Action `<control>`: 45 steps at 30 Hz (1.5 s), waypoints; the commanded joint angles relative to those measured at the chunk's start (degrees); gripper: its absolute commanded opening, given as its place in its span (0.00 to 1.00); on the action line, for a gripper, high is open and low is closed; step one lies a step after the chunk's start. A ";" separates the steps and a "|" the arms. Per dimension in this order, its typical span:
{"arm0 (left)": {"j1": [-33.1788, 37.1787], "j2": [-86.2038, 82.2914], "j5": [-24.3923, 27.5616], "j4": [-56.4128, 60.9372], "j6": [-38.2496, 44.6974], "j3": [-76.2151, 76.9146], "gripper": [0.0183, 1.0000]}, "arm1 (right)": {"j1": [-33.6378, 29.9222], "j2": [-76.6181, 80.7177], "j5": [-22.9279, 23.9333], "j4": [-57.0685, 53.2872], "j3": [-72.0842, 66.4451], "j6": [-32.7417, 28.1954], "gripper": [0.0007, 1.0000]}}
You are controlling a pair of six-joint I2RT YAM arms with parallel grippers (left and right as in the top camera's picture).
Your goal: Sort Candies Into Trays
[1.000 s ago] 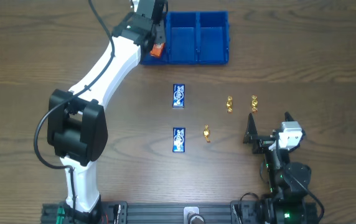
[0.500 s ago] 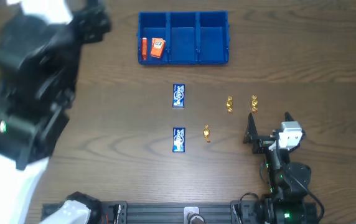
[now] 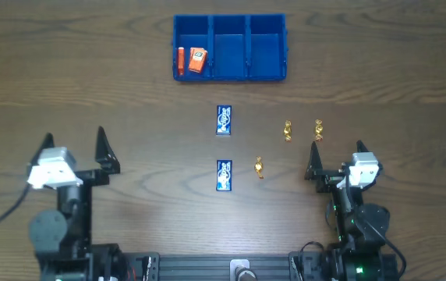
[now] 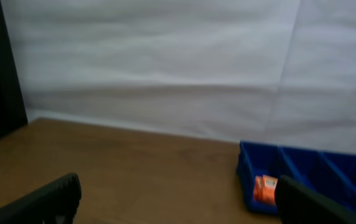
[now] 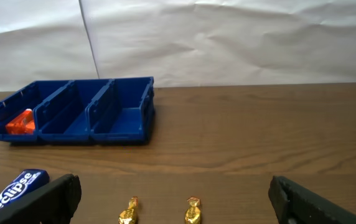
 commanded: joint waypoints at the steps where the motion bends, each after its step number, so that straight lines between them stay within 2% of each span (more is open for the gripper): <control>1: 0.31 -6.49 0.98 0.31 0.52 -11.02 1.00 | 0.09 -0.24 -0.31 -0.26 -0.22 -0.52 1.00; 4: 0.20 -8.83 1.42 -0.87 0.09 -17.05 1.00 | 0.09 -0.24 -0.31 -0.26 -0.22 -0.52 1.00; 22: -0.09 -8.74 1.40 -3.02 0.07 -17.00 1.00 | 0.09 -0.24 -0.98 1.14 -0.22 -0.42 1.00; 24: -0.09 -8.74 1.40 -3.02 0.07 -16.98 1.00 | 0.09 -0.24 -0.94 1.86 -0.22 3.58 1.00; 25: -0.09 -8.74 1.40 -3.02 0.07 -17.00 1.00 | 0.11 0.07 -1.03 2.75 -0.11 8.44 1.00; 26: -0.09 -8.74 1.42 -3.02 0.07 -17.00 1.00 | 0.09 1.36 -2.12 2.62 1.25 12.55 1.00; 28: -0.09 -8.74 1.40 -3.02 0.07 -17.00 1.00 | 0.11 8.55 -8.07 1.66 7.15 12.85 1.00; 30: -0.09 -8.74 1.40 -3.02 0.07 -17.00 1.00 | 0.57 17.79 -10.47 -2.89 15.41 11.28 1.00; 34: -0.09 -8.74 1.40 -3.02 0.07 -17.00 1.00 | 9.16 40.37 -10.88 -14.93 37.42 9.14 1.00; 36: -0.09 -8.74 1.40 -3.02 0.07 -17.00 1.00 | 17.42 52.68 -8.57 -20.94 47.93 9.38 1.00; 38: -0.09 -8.74 1.40 -3.02 0.07 -17.00 1.00 | 23.45 62.40 -4.68 -27.58 55.45 12.98 1.00; 41: -0.09 -8.74 1.40 -3.02 0.07 -17.00 1.00 | 30.51 75.63 -4.33 -36.63 62.58 19.80 1.00; 45: -0.09 -8.74 1.40 -3.02 0.07 -17.00 1.00 | 37.99 87.69 -4.33 -39.82 63.56 27.19 1.00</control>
